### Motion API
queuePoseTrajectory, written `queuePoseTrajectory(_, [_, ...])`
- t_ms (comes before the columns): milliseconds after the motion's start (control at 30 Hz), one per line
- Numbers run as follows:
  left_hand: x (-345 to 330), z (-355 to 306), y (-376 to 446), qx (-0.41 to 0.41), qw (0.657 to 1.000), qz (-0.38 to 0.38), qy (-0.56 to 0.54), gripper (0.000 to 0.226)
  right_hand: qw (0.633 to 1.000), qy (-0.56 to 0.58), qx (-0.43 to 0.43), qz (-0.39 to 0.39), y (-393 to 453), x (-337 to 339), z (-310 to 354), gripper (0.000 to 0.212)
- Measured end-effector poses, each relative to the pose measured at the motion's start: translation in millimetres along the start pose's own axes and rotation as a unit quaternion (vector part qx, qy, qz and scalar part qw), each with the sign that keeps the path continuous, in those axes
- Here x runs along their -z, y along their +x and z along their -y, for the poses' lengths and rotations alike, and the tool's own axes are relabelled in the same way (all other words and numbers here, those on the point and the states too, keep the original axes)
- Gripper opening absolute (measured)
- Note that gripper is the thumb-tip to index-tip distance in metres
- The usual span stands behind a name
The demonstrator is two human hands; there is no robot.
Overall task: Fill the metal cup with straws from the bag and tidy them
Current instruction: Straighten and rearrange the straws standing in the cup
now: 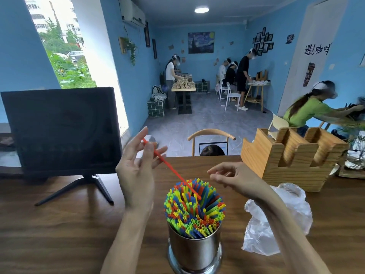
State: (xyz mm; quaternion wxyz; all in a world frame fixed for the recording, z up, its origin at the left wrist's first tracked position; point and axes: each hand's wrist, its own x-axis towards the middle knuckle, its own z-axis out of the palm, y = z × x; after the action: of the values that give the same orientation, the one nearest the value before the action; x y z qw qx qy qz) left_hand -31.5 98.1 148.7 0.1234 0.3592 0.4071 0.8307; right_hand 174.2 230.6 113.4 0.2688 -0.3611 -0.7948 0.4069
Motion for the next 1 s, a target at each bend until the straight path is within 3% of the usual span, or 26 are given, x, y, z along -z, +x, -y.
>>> queuePoseTrajectory(67, [-4, 3, -4, -0.019, 0.998, 0.042, 0.030, 0.030, 0.997, 0.004, -0.019, 0.072, 1, -7, -1, 0.005])
queuePoseTrajectory(133, [-6, 10, -10, -0.014, 0.993, 0.089, 0.075, 0.029, 0.997, 0.018, -0.024, 0.076, 2, -12, 1, 0.011])
queuePoseTrajectory(267, [1, 25, -18, -0.003, 0.953, 0.225, 0.204, 0.033, 0.999, -0.016, -0.012, 0.030, 4, -19, 4, 0.015])
queuePoseTrajectory(367, [7, 31, -18, 0.000, 0.879, 0.334, 0.341, 0.027, 1.000, -0.030, -0.001, -0.003, 3, -17, 10, 0.019])
queuePoseTrajectory(533, [15, 34, -17, 0.033, 0.831, 0.374, 0.411, 0.020, 0.992, -0.021, 0.052, -0.116, 1, -5, 31, 0.015])
queuePoseTrajectory(600, [14, 35, -17, 0.021, 0.838, 0.359, 0.411, 0.013, 0.979, 0.020, 0.088, -0.183, -1, 3, 45, 0.016])
queuePoseTrajectory(667, [12, 33, -17, -0.007, 0.868, 0.315, 0.383, 0.012, 0.956, 0.087, 0.141, -0.244, -5, 12, 59, 0.016])
queuePoseTrajectory(800, [9, 33, -16, 0.047, 0.885, 0.318, 0.337, 0.030, 0.909, 0.219, 0.224, -0.275, -13, 19, 78, 0.017])
queuePoseTrajectory(900, [8, 34, -17, 0.065, 0.876, 0.343, 0.332, 0.023, 0.887, 0.282, 0.213, -0.297, -14, 15, 79, 0.017])
queuePoseTrajectory(1000, [9, 32, -16, 0.053, 0.906, 0.305, 0.288, 0.015, 0.875, 0.332, 0.170, -0.309, -11, 13, 70, 0.019])
